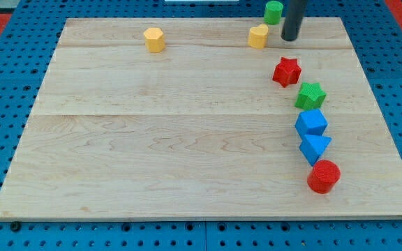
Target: Move the red star parallel to the blue cube
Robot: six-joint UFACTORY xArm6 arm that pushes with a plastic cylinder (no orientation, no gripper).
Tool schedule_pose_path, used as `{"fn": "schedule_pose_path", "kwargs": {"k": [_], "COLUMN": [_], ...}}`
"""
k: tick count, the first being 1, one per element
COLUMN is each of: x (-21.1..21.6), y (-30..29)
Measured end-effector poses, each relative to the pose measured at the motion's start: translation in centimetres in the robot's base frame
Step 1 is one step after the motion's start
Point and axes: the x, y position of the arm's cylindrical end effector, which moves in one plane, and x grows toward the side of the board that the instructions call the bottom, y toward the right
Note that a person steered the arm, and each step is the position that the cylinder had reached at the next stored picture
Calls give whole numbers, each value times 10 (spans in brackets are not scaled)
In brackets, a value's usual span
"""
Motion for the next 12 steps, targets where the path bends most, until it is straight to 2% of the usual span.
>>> {"fn": "schedule_pose_path", "kwargs": {"k": [1, 2, 3, 4, 5, 6, 7, 8, 9, 10, 11, 12], "x": [2, 27, 39, 59, 31, 16, -29, -17, 39, 65, 93, 105], "y": [-64, -174, -209, -199, -197, -247, -247, -168, -44, 49, 25, -81]}}
